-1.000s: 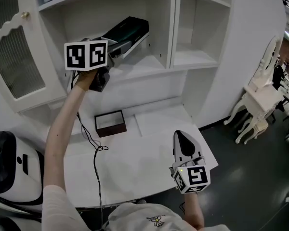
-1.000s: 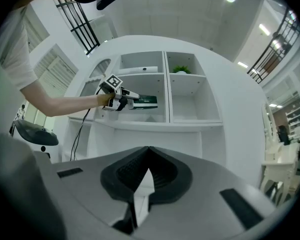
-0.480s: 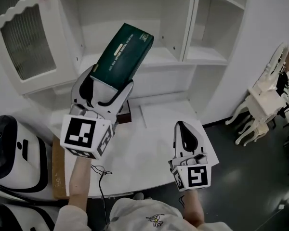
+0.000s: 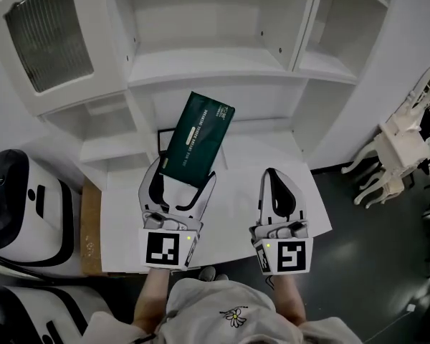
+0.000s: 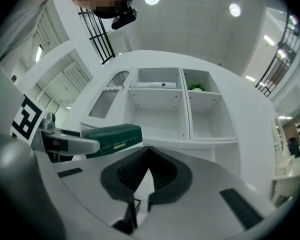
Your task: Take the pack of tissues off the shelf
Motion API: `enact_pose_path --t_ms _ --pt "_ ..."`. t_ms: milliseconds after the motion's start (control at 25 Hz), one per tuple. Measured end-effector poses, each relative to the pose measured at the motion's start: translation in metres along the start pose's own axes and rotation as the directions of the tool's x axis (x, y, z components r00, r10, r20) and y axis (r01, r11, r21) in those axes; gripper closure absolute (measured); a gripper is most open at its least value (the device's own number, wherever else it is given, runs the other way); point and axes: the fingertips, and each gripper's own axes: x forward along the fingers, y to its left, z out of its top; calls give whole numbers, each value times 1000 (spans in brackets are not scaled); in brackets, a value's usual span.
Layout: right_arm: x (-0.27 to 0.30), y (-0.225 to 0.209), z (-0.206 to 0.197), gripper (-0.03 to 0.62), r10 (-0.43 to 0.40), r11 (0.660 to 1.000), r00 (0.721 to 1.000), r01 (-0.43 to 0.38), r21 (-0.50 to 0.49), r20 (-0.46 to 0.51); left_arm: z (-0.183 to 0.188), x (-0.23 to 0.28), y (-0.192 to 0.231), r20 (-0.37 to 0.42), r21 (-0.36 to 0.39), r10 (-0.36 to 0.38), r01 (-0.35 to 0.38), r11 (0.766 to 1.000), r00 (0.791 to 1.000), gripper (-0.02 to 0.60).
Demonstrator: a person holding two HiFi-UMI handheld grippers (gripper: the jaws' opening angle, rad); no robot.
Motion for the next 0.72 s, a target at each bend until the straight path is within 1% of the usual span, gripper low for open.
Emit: enact_pose_path --t_ms 120,240,560,720 --pt "0 4 -2 591 2 1000 1000 -2 2 -6 -17 -6 -2 -29 -40 3 -4 999 1000 176" --pt "1 4 -3 591 1 1000 1000 -1 -8 -20 -22 -5 -3 -43 -36 2 -4 999 999 176" --pt "-3 -7 -3 591 -29 1000 1000 29 5 -6 -7 -6 -3 7 -2 10 -10 1000 1000 176" --pt "-3 -10 -3 591 -38 999 999 38 12 -3 -4 -6 -2 -1 -15 12 -13 1000 1000 176"
